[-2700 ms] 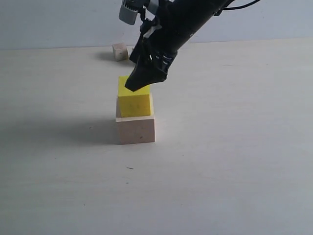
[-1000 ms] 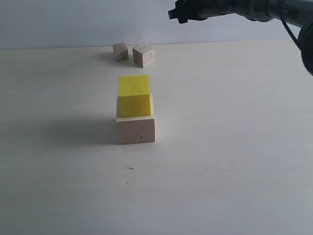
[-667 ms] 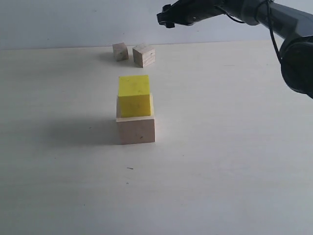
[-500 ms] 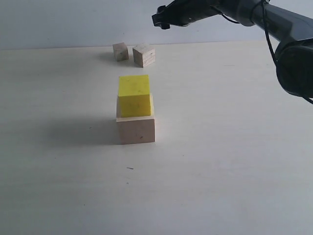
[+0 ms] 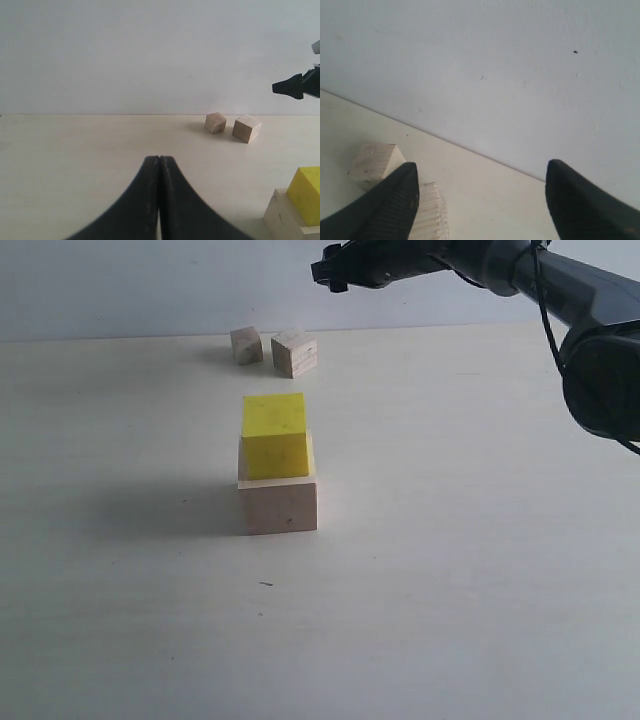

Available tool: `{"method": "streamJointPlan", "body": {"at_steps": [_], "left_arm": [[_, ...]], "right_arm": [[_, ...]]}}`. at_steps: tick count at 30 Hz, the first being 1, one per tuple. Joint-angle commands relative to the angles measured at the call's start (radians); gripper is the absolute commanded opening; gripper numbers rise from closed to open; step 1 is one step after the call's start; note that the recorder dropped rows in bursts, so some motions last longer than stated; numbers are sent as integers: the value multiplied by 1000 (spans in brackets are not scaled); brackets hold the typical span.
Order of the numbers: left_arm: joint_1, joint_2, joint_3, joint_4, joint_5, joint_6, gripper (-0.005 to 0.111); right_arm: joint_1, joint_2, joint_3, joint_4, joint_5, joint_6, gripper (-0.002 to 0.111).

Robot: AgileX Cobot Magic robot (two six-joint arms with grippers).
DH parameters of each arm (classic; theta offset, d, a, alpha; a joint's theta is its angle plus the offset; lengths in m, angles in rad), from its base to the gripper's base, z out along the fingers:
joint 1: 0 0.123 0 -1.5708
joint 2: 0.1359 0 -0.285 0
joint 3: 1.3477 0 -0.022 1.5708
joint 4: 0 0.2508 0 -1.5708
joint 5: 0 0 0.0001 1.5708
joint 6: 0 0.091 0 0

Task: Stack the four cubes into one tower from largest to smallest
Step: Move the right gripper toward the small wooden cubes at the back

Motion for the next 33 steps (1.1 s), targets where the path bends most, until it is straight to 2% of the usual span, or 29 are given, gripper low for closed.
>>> {"method": "streamJointPlan", "body": {"at_steps": [1,9,24,33], "left_arm": [[0,2,8,4,-11,5,0],[0,2,8,4,-11,5,0],[0,2,8,-3,-9,5,0],[0,2,8,-2,-7,5,0]], "right_arm": [[-4,-3,-10,4,-13,4,68],[-5,-3,-10,4,157,-33,68],[-5,-3,-10,-63,345,-61,67],[-5,-2,-10,-61,241,-110,67]]}}
